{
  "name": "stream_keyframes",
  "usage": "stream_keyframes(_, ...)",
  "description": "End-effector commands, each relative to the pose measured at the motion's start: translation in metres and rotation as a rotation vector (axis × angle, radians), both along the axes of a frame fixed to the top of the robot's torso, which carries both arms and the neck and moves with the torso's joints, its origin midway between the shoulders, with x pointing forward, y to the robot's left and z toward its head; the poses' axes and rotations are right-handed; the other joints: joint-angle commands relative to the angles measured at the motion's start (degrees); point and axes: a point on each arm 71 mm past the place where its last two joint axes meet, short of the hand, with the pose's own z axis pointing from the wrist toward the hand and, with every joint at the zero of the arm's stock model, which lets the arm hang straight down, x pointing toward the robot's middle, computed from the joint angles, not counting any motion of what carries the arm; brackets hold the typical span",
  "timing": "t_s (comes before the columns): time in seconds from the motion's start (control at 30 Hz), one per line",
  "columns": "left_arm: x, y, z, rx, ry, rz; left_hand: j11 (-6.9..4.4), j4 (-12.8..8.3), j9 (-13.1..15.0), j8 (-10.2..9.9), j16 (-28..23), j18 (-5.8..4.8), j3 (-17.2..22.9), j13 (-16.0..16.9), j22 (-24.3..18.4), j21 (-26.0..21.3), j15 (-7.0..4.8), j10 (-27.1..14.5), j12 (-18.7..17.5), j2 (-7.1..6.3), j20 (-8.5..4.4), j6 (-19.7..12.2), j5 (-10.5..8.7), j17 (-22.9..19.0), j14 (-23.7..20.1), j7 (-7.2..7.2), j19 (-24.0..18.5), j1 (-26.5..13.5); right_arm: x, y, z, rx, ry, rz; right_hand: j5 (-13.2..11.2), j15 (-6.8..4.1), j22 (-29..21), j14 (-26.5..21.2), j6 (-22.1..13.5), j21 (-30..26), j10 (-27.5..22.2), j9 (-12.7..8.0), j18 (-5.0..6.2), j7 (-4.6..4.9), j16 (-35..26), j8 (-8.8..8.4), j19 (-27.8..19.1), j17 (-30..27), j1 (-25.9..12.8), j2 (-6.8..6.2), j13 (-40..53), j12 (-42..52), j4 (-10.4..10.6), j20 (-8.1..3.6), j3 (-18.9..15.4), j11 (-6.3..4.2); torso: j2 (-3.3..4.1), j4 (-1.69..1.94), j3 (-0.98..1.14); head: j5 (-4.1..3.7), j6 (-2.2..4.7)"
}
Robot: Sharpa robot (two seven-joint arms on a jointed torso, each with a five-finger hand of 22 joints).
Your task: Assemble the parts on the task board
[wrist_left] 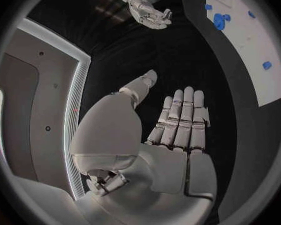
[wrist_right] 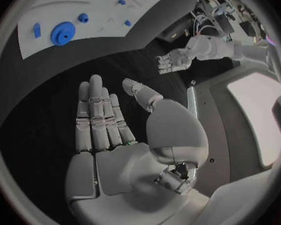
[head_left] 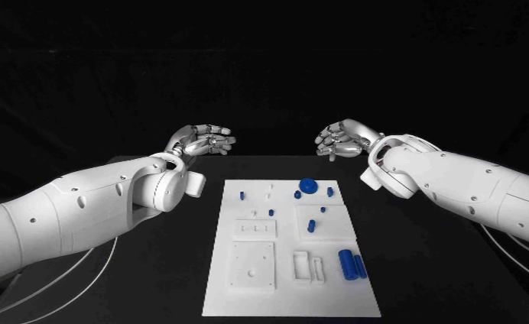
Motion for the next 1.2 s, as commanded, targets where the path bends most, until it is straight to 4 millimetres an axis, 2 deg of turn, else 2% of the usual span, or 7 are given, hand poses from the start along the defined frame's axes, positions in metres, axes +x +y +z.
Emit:
stream_keyframes(0.03,-0.008,-0.01,0.005,0.005,-0.016,-0.078,-0.79,-3.07,-0.54,-0.12,0.82,0.51,0.34,0.46,1.01,0.98,-1.09,2.77,0.36,1.39,-1.06,2.07,0.9,0.36,2.76,1.54,2.38,-1.21,-0.005,0.011,0.0,-0.285,-0.112,0.112,-3.08,-4.52,1.56,10.94,4.67,8.84,6.8,0.08,1.97,-0.44,12.26,0.6,18.59,8.71,4.16,-1.14,1.2,0.98,0.1,-6.91,-3.6,-3.39,1.07,0.95,0.13,-0.57,-0.01)
stream_keyframes(0.2,-0.024,-0.018,0.01,-0.021,-0.017,-0.124,-0.52,-4.23,-1.06,-0.76,1.38,0.43,1.12,0.2,1.06,1.88,-1.93,2.28,-0.71,1.65,-1.96,2.31,1.15,0.8,4.63,1.57,4.01,-1.53,-0.009,0.019,0.002,-0.405,-0.169,0.162,-2.17,-4.91,3.03,11.33,5.65,12.82,7.74,0.18,1.97,-0.71,17.2,0.16,21.65,12.22,6.33,-1.32,1.77,0.33,0.08,-8.89,-3.83,-3.71,2.35,1.69,0.12,-1.03,0.32)
stream_keyframes(0.4,-0.032,-0.016,0.019,-0.033,-0.028,-0.141,-0.27,-4.26,-1.42,-1.29,1.06,0.07,1.7,-0.12,1.02,1.97,-1.96,1.41,-1.82,1.4,-2.26,2.21,1.08,0.88,4.74,1.49,4.06,-1.4,-0.011,0.031,0.004,-0.49,-0.217,0.211,-1.44,-4.52,3.03,10.39,6.71,16.72,7.4,-0.37,1.97,-0.97,20.56,-0.85,21.37,14.33,6.38,-1.89,1.12,-1.78,-0.05,-9.18,-2.81,-3.3,3.54,2.29,0.1,-1.73,0.47)
stream_keyframes(0.57,-0.037,-0.018,0.028,-0.045,-0.043,-0.157,-0.26,-4.25,-1.5,-1.4,0.87,-0.05,1.74,-0.17,1.0,1.93,-1.9,1.32,-2.03,1.28,-2.28,2.2,1.02,0.86,4.57,1.45,3.94,-1.52,-0.01,0.036,0.003,-0.532,-0.24,0.227,-2.21,-4.63,3.02,10.37,7.55,18.82,8.13,-0.59,1.97,-1.22,21.92,-1.08,21.33,14.91,6.25,-2.2,0.92,-2.27,0.0,-9.24,-3.17,-3.42,4.62,2.5,-0.08,-2.18,1.0)
stream_keyframes(0.73,-0.042,-0.021,0.033,-0.054,-0.043,-0.177,-0.23,-4.19,-1.56,-1.46,0.64,-0.17,1.76,-0.16,0.98,1.86,-1.81,1.45,-2.14,1.28,-2.26,2.29,0.96,0.83,4.38,1.48,3.78,-1.78,-0.009,0.04,0.002,-0.55,-0.252,0.235,-2.83,-4.73,3.0,10.39,8.07,20.37,8.76,-0.73,1.97,-1.35,22.92,-1.28,21.19,15.25,6.38,-2.37,0.81,-2.56,0.0,-9.3,-3.31,-3.53,5.71,2.78,-0.15,-3.01,1.02)
stream_keyframes(0.97,-0.045,-0.028,0.035,-0.061,-0.042,-0.2,-0.2,-4.18,-1.64,-1.49,0.4,-0.29,1.79,0.03,1.0,1.87,-1.78,2.43,-2.0,1.28,-2.28,2.71,0.88,0.91,4.38,1.61,3.63,-2.3,-0.008,0.039,0.0,-0.591,-0.249,0.238,-3.11,-4.8,2.96,10.29,8.62,21.75,9.22,-0.79,1.97,-1.5,23.7,-1.44,20.87,15.42,6.27,-2.74,0.73,-2.93,0.02,-9.31,-3.49,-3.59,6.96,3.02,-0.3,-3.31,1.4)
stream_keyframes(1.2,-0.043,-0.027,0.034,-0.06,-0.037,-0.198,-0.19,-4.13,-1.69,-1.56,0.23,-0.34,1.76,0.03,1.0,1.84,-1.72,2.47,-2.12,1.33,-2.25,2.74,0.85,0.91,4.24,1.62,3.52,-2.6,-0.01,0.041,-0.004,-0.6,-0.247,0.249,-2.11,-4.42,2.9,10.28,8.68,22.88,8.23,-0.93,1.97,-1.48,24.4,-1.8,20.74,15.52,6.04,-3.46,0.3,-4.0,0.05,-9.35,-3.71,-3.19,7.9,2.96,-0.26,-3.43,1.52)
